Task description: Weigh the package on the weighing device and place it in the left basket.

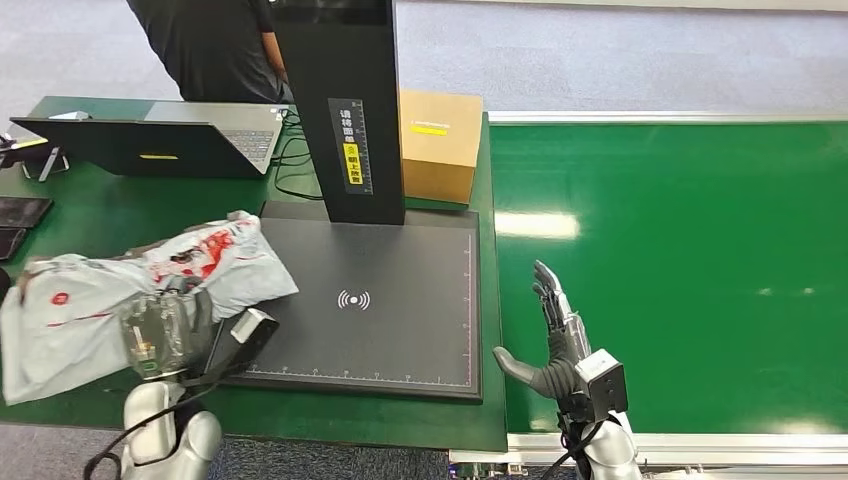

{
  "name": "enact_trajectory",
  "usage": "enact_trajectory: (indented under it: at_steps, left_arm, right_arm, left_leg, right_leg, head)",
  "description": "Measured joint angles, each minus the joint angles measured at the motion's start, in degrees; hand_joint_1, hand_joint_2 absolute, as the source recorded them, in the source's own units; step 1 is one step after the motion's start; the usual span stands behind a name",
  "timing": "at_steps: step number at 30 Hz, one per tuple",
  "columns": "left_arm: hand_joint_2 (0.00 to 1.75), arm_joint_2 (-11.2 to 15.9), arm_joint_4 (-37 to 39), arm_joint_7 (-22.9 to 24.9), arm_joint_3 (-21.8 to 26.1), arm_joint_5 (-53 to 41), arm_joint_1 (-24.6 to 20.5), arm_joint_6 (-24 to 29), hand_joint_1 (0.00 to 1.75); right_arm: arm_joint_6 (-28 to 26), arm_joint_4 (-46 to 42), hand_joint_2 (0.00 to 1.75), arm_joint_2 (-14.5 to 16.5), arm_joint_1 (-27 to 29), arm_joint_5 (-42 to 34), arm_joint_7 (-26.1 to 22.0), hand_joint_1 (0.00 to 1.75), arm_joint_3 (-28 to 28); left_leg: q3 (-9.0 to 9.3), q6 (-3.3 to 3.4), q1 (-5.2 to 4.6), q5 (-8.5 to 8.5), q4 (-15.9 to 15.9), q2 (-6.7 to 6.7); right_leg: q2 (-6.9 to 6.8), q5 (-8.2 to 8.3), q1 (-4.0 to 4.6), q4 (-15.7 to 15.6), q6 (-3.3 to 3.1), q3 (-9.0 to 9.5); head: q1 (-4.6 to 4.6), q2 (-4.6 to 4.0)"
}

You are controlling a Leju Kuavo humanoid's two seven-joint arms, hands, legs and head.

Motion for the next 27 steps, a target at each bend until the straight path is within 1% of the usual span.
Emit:
enact_trajectory:
  at_steps: [3,6,7,8,10,11,13,14,15,18,19,20,23,27]
  left_arm:
    - [1.75,0.87,-4.76,2.2,5.59,-2.07,0.15,0.09,1.75]
    - [1.75,1.84,-8.01,2.62,10.44,-2.63,-0.02,0.1,1.75]
    - [1.75,2.21,-8.88,2.51,11.95,-2.68,-0.17,0.1,1.66]
    - [1.75,2.6,-9.61,2.31,13.3,-2.7,-0.36,0.1,1.26]
    - [1.75,3.47,-10.62,1.69,15.75,-2.71,-0.81,0.1,0.38]
    - [1.75,3.98,-10.87,1.48,16.78,-2.71,-1.04,0.1,0.03]
    - [1.75,5.33,-11.03,1.97,18.66,-2.71,-1.35,0.1,0.0]
    - [1.75,6.25,-10.88,3.14,19.29,-2.74,-1.43,0.1,0.0]
    - [1.75,7.54,-10.43,5.57,19.52,-2.78,-1.51,0.1,0.0]
    - [1.75,12.69,-7.66,18.04,17.27,-2.88,-1.87,0.08,0.0]
    - [1.75,14.19,-6.74,21.27,15.93,-2.9,-1.93,0.08,0.0]
    - [1.75,15.36,-6.01,23.02,14.7,-2.94,-1.95,0.08,0.0]
    - [1.75,18.14,-4.12,24.37,11.92,-3.05,-2.01,0.08,0.0]
    - [1.75,20.16,-2.57,25.03,10.0,-3.06,-2.19,0.08,0.0]
  right_arm:
    - [-0.07,-0.04,1.75,-0.07,0.21,-0.25,-0.08,0.0,-0.15]
    - [-0.08,-0.2,1.75,-0.1,0.28,-0.44,-0.16,0.0,-0.17]
    - [-0.08,-0.25,1.75,-0.1,0.3,-0.49,-0.17,0.0,-0.17]
    - [-0.08,-0.28,1.75,-0.1,0.31,-0.54,-0.19,0.0,-0.17]
    - [-0.08,-0.28,1.75,-0.1,0.3,-0.65,-0.27,0.0,-0.17]
    - [-0.08,-0.28,1.75,-0.1,0.29,-0.74,-0.34,0.0,-0.16]
    - [-0.09,-0.24,1.75,-0.1,0.22,-0.94,-0.51,0.0,-0.14]
    - [-0.11,-0.17,1.75,-0.1,0.15,-1.05,-0.6,0.0,-0.12]
    - [-0.17,-0.08,1.75,-0.1,0.07,-1.17,-0.68,0.0,-0.1]
    - [-0.4,0.14,1.75,-0.11,-0.1,-1.6,-0.95,0.0,-0.03]
    - [-0.44,0.15,1.75,-0.12,-0.15,-1.67,-1.02,0.0,-0.01]
    - [-0.45,0.15,1.75,-0.13,-0.23,-1.7,-1.06,0.0,0.01]
    - [-0.45,0.16,1.75,-0.15,-0.44,-1.72,-1.12,0.0,0.08]
    - [-0.55,0.19,1.75,-0.16,-0.48,-1.75,-1.13,0.0,0.1]
  left_leg:
    - [0.0,0.0,0.0,0.0,0.0,0.02]
    - [0.0,0.0,0.0,0.0,0.0,0.01]
    - [0.0,0.0,0.0,0.0,0.0,0.01]
    - [-0.01,0.0,0.0,0.0,0.0,0.01]
    - [-0.01,0.0,0.0,0.0,0.0,0.02]
    - [-0.01,0.0,0.0,0.0,0.0,0.02]
    - [-0.01,0.0,0.0,0.0,0.0,0.01]
    - [0.0,0.0,0.0,0.0,0.0,0.01]
    - [0.01,-0.01,0.0,0.0,0.0,0.02]
    - [0.02,-0.03,0.0,0.02,0.0,0.02]
    - [0.01,-0.03,0.0,0.02,0.0,0.0]
    - [0.01,-0.03,0.01,0.03,0.0,-0.03]
    - [0.0,-0.03,0.01,0.03,0.0,0.0]
    - [0.0,-0.03,-0.01,0.02,0.01,0.02]
  right_leg:
    - [0.01,-0.01,0.0,0.0,-0.01,-0.01]
    - [0.0,-0.01,-0.01,0.0,-0.01,-0.01]
    - [0.0,-0.01,-0.01,0.0,-0.01,-0.01]
    - [0.0,-0.01,-0.01,0.0,-0.01,-0.01]
    - [0.0,-0.01,-0.01,0.0,-0.01,0.0]
    - [0.0,-0.01,-0.01,0.0,-0.01,0.0]
    - [0.0,-0.01,-0.01,0.0,-0.01,0.0]
    - [0.0,-0.01,-0.01,0.0,-0.01,-0.01]
    - [0.01,-0.02,0.0,0.0,-0.02,-0.02]
    - [-0.01,-0.02,0.0,0.0,-0.05,-0.04]
    - [-0.03,-0.03,0.01,0.01,-0.05,-0.03]
    - [-0.05,-0.03,0.01,0.01,-0.05,-0.01]
    - [-0.03,-0.03,0.0,0.02,-0.06,-0.01]
    - [-0.01,-0.02,-0.03,0.0,-0.05,-0.01]
  head:
    - [0.0,0.0]
    - [0.01,0.0]
    - [0.01,0.0]
    - [0.01,0.0]
    - [0.01,0.0]
    - [0.01,0.0]
    - [0.01,0.0]
    - [0.01,0.0]
    - [0.01,0.0]
    - [-0.02,0.0]
    - [-0.02,0.0]
    - [-0.01,0.0]
    - [0.0,0.0]
    - [0.0,0.0]
